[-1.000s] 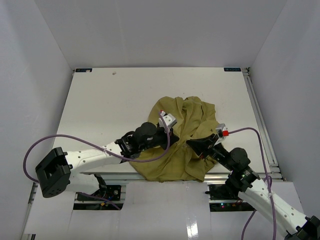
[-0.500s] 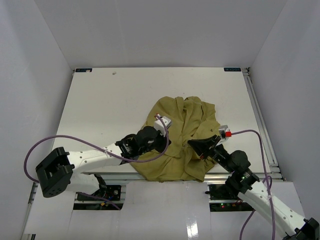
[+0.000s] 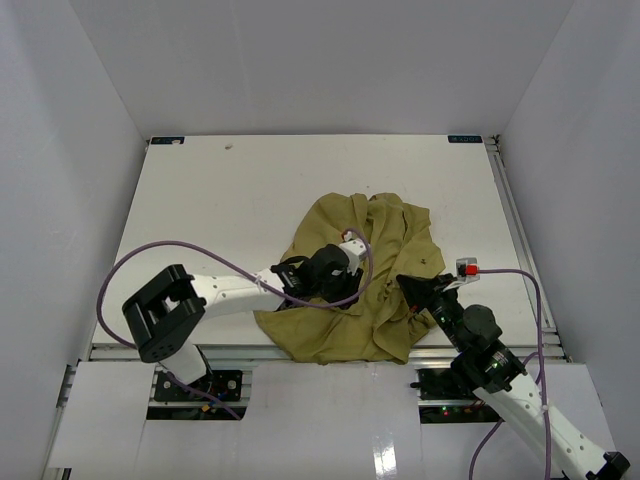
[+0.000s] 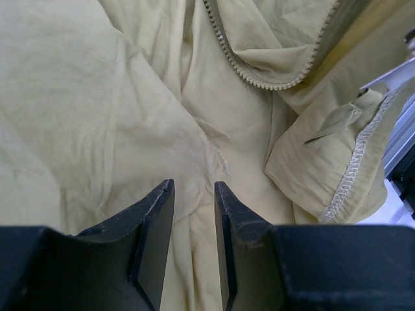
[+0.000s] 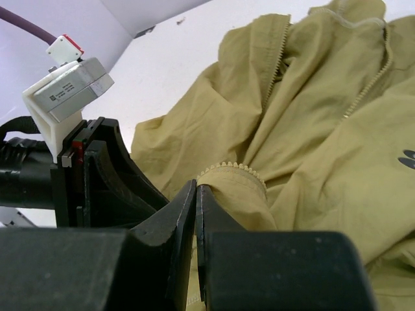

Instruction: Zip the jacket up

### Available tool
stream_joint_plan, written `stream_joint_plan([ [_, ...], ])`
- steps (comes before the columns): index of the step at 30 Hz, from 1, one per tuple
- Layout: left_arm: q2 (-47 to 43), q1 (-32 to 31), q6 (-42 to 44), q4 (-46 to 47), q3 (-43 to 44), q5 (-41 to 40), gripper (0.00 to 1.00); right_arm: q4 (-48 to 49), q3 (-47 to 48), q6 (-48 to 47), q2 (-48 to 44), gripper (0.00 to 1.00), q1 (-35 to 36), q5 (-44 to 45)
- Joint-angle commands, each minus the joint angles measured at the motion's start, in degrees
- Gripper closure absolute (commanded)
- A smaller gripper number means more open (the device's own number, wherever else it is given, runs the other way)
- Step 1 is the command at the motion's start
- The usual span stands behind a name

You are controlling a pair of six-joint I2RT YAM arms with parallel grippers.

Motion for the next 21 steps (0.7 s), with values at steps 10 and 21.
stream_joint_plan([
  [10, 6.51, -3.25, -3.84, -9.66, 9.51, -5.11, 0.53, -5.53, 1.96, 0.25, -7.41, 0.92, -0.26, 5.0],
  [21, 11.34, -3.69, -4.86, -12.05, 13.04, -7.45, 0.53, -6.1, 2.22, -0.54, -8.58, 0.92, -0.26, 4.38],
])
